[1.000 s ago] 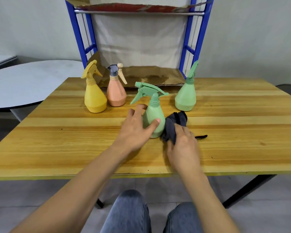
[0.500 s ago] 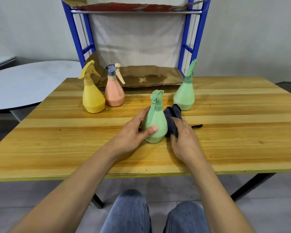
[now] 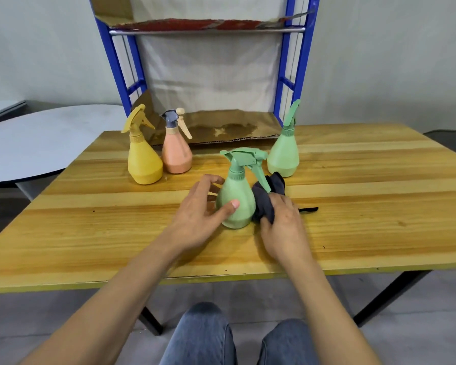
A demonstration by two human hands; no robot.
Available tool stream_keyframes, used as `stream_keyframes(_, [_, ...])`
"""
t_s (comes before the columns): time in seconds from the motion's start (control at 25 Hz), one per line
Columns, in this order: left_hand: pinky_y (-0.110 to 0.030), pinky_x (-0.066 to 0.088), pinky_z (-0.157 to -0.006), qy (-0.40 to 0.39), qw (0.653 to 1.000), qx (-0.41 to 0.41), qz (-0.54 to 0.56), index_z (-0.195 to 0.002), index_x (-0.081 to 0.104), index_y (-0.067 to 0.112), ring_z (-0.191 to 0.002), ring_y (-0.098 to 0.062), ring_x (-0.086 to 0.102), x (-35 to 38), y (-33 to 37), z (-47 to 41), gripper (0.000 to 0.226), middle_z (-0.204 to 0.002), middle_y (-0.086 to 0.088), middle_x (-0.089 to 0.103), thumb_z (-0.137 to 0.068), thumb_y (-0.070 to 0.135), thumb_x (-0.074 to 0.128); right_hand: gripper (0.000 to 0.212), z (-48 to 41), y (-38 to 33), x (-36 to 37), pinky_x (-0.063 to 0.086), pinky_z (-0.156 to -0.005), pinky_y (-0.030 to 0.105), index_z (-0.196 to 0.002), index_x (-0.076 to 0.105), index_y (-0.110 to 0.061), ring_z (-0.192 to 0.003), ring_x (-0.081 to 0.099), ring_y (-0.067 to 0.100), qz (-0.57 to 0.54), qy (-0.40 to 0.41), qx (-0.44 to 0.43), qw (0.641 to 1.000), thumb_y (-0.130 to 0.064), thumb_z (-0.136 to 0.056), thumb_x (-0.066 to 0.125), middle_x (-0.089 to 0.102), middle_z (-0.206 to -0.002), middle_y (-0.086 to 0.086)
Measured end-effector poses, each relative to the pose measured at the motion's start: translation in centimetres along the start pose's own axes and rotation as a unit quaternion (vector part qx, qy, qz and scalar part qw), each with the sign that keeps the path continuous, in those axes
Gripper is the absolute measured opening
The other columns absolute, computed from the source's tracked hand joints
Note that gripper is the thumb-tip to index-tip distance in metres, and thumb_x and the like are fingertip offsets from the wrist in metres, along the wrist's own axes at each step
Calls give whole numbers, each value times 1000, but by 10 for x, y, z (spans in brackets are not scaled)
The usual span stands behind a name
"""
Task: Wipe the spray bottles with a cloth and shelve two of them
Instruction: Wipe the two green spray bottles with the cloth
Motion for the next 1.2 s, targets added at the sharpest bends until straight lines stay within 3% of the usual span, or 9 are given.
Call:
stream_keyframes(0.08, [-42,54,-104,-54,998,-8,42,-135,38,37,-130,-12,53,-2,-2,-3,62,-144,7,50,-86,45,76,57,-5,1,0,37,-107,36,-142,49,-17,-125,48,27,5,-24,-10,1000,-4,-87,61,53,-137,5])
stream_keyframes(0.2, [-40,52,-106,-87,996,14,-1,-155,28,37,-139,-13,45,6,0,-5,81,-155,5,44,-89,41,75,58,-3,-3,2,37,-108,34,-143,48,-19,-125,47,24,1,-30,-26,999,-3,-88,60,53,-137,3])
stream_keyframes(0.4, [-42,45,-110,41,999,3,-31,-156,28,32,-130,-17,46,15,7,-3,80,-145,-2,45,-90,49,70,59,4,-1,-2,39,-106,37,-140,52,-13,-122,50,29,-23,-4,-30,999,3,-83,60,56,-132,8])
stream_keyframes(0.64, [-48,45,-110,81,996,-25,-40,-154,29,33,-133,-23,48,17,10,-15,80,-146,-2,44,-88,52,70,57,15,14,-22,39,-98,31,-141,48,-18,-120,49,25,21,-29,6,999,-3,-87,59,54,-131,5])
stream_keyframes(0.72, [-48,46,-110,83,996,-34,-29,-153,28,36,-134,-22,47,19,7,-13,80,-148,-1,42,-88,53,71,59,11,23,-32,40,-101,38,-145,41,-22,-122,48,27,65,-49,36,996,-14,-89,60,52,-136,6])
stream_keyframes(0.8, [-47,44,-112,72,997,-26,-16,-154,26,39,-136,-20,45,19,5,-12,81,-151,2,39,-88,48,72,69,8,23,-39,39,-106,46,-150,29,-32,-128,46,28,116,-75,49,989,-41,-90,61,46,-143,1])
stream_keyframes(0.88, [-46,41,-116,55,998,-10,-15,-155,24,39,-141,-16,40,19,2,-12,83,-156,6,38,-88,40,74,74,-1,20,-48,34,-112,46,-151,28,-37,-137,40,25,97,-53,43,993,-60,-87,56,38,-151,-5])
stream_keyframes(1.04, [-42,40,-116,58,998,2,-26,-156,24,38,-141,-13,39,18,0,-20,86,-156,7,40,-88,38,76,69,-25,23,-24,20,-122,36,-152,33,-32,-151,19,16,78,-85,-10,993,-49,-90,59,23,-164,-7])
stream_keyframes(1.2, [-40,40,-112,89,995,-13,-38,-155,25,34,-137,-18,44,26,3,-48,84,-151,0,44,-89,35,76,64,-29,35,-12,22,-121,38,-150,40,-29,-150,22,20,55,-52,32,997,-43,-91,60,25,-163,-4])
Point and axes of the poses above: each hand's wrist, its own z-axis away from the middle knuckle, its own x-axis out of the palm, y = z × x, the point moved 9 cm from there along -z, towards the middle knuckle
